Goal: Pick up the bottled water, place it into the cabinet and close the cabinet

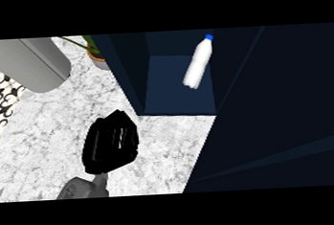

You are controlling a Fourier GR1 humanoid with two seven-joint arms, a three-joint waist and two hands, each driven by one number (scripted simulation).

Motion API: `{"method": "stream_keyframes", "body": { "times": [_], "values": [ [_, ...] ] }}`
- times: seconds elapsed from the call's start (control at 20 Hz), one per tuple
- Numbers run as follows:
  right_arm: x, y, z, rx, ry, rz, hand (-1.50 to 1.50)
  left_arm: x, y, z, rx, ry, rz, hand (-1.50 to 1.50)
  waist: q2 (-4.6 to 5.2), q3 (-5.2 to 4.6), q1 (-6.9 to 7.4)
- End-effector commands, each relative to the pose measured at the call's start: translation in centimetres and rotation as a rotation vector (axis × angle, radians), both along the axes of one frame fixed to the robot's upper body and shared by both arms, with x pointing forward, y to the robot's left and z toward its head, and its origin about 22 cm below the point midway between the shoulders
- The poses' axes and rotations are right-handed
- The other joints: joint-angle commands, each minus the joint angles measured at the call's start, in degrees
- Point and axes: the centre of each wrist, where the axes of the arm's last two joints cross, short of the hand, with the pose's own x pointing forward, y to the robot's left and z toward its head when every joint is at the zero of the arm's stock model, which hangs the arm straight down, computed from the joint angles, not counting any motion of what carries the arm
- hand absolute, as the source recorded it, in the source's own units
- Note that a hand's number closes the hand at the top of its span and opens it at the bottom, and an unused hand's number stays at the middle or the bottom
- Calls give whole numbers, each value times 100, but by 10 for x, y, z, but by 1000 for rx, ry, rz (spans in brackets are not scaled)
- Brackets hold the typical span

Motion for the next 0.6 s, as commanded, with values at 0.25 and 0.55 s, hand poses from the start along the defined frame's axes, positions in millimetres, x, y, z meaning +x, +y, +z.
{"method": "stream_keyframes", "body": {
  "times": [0.25,0.55],
  "values": [
    [-16,16,25,37,17,225,150,-77,57,32,10,-34,68,150,17,-19,-53],
    [-5,36,35,38,-11,231,150,-118,75,42,4,-29,88,150,19,-29,-91]
  ]
}}
